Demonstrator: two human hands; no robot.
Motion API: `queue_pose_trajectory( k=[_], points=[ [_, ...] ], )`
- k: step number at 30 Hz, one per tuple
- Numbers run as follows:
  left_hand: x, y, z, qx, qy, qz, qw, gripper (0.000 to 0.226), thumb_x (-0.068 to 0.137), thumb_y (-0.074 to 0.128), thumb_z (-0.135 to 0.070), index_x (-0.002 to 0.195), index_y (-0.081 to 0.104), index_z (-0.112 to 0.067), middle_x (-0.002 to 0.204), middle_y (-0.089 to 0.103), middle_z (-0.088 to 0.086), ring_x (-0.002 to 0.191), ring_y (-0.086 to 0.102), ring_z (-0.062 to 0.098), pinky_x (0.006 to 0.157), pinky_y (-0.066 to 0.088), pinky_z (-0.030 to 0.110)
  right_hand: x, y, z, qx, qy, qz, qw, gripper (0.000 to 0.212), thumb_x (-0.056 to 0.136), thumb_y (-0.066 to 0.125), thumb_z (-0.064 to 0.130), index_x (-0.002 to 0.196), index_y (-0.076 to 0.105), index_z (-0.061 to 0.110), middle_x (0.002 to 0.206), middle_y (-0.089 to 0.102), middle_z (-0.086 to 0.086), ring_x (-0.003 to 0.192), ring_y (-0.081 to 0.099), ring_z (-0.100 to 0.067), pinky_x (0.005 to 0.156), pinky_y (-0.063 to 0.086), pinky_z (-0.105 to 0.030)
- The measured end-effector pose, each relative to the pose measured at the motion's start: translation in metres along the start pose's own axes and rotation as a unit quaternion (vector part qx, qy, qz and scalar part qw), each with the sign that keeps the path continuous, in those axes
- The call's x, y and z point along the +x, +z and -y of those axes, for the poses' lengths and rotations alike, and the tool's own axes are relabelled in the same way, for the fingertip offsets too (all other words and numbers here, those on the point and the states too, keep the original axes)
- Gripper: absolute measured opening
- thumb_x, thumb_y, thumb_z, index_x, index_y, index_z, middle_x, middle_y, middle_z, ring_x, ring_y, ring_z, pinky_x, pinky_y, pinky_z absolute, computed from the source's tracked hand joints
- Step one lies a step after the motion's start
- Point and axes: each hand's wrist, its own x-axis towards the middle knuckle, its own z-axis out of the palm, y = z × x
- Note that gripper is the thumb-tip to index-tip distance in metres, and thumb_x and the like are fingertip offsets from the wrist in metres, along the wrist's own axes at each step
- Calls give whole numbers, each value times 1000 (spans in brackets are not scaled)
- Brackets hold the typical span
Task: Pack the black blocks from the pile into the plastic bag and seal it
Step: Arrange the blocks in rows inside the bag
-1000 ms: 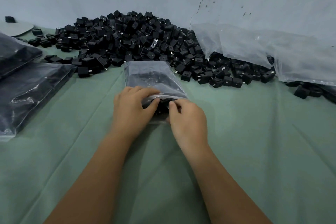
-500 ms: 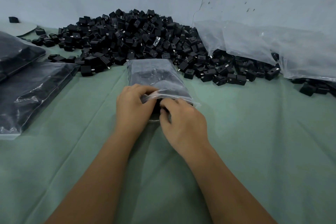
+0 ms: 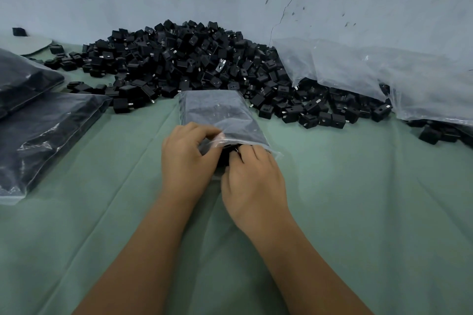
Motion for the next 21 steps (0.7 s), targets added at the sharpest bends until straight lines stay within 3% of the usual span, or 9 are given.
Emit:
queue_pose_trajectory(
  k=[7, 13, 18, 21],
  points=[
    [1, 0, 1, 14, 35, 3, 999, 19, 84, 64, -23, 95, 75, -11, 89, 69, -1, 85, 61, 23, 80, 48, 50, 2, 9, 2, 57, 5, 59, 997, 43, 92, 42, 22, 132, 50, 10, 124, 50, -4, 117, 43, -21, 106, 31, -29],
    [2, 1, 3, 5, 39, -9, 999, 18, 83, 65, -21, 94, 76, -11, 87, 69, -1, 83, 62, 24, 77, 48, 50, 9, 19, -2, 54, 12, 71, 996, 49, 97, 34, 27, 144, 39, 13, 141, 42, 0, 131, 33, -16, 114, 19, -29],
    [1, 4, 4, 5, 46, -30, 998, 19, 80, 67, -15, 94, 77, -9, 86, 68, 2, 81, 61, 27, 73, 50, 51, 18, 19, 1, 94, -32, 69, 993, 51, 96, 35, 27, 145, 38, 13, 142, 43, -4, 135, 32, -19, 117, 14, -30],
    [1, 7, 5, 0, 66, -52, 996, 20, 79, 68, -9, 97, 77, -7, 86, 67, 4, 79, 61, 28, 69, 50, 50, 27, 20, 0, 63, 2, 113, 992, 55, 100, 25, 35, 151, 25, 13, 155, 28, -7, 145, 16, -19, 120, 6, -35]
  ],
)
